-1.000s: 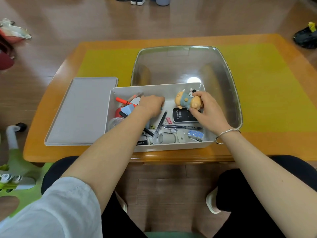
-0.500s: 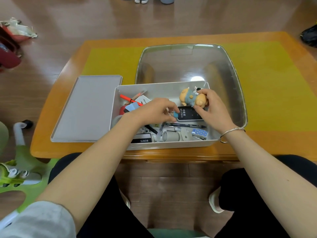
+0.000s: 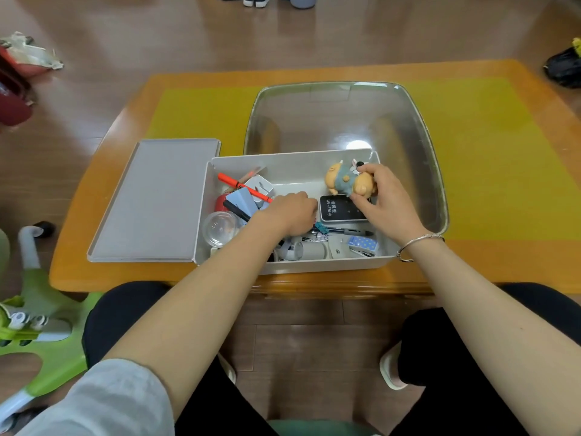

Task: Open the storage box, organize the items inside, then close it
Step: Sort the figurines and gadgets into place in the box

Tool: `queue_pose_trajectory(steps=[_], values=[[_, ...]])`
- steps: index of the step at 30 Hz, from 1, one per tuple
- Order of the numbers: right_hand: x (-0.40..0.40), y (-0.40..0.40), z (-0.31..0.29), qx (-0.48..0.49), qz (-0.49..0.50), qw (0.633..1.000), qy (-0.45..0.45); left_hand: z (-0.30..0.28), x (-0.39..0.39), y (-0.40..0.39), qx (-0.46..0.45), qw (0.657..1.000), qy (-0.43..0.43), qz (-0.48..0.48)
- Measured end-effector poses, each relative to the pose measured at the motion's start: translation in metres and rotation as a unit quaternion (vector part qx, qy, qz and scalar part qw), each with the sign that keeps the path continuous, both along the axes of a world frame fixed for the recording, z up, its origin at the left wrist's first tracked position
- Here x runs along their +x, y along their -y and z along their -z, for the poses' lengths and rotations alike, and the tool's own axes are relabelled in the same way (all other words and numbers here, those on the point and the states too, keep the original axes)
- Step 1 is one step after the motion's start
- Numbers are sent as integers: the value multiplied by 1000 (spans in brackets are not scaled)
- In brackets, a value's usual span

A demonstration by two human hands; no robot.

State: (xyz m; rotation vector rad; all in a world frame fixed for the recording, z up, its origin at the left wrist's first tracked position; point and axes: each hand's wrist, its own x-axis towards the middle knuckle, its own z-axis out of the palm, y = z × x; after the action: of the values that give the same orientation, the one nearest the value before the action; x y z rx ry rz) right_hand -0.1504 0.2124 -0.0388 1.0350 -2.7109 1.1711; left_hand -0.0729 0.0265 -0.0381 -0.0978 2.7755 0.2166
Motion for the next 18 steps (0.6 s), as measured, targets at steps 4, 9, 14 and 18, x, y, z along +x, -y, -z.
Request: queue_pose_trajectory(steps=[4,9,14,18], values=[[0,1,0,6,4,1000,-1,-5,12,0,9,1000,3,20],[2,0,-2,25,2,1000,-8,-11,24,4,-3,999,-6,41],[3,0,-5,95,23,988,-123,-10,28,6,11,998,-43,52],[4,4,-8,123,13,977,-172,-7,32,8,-28,991,-130,28]])
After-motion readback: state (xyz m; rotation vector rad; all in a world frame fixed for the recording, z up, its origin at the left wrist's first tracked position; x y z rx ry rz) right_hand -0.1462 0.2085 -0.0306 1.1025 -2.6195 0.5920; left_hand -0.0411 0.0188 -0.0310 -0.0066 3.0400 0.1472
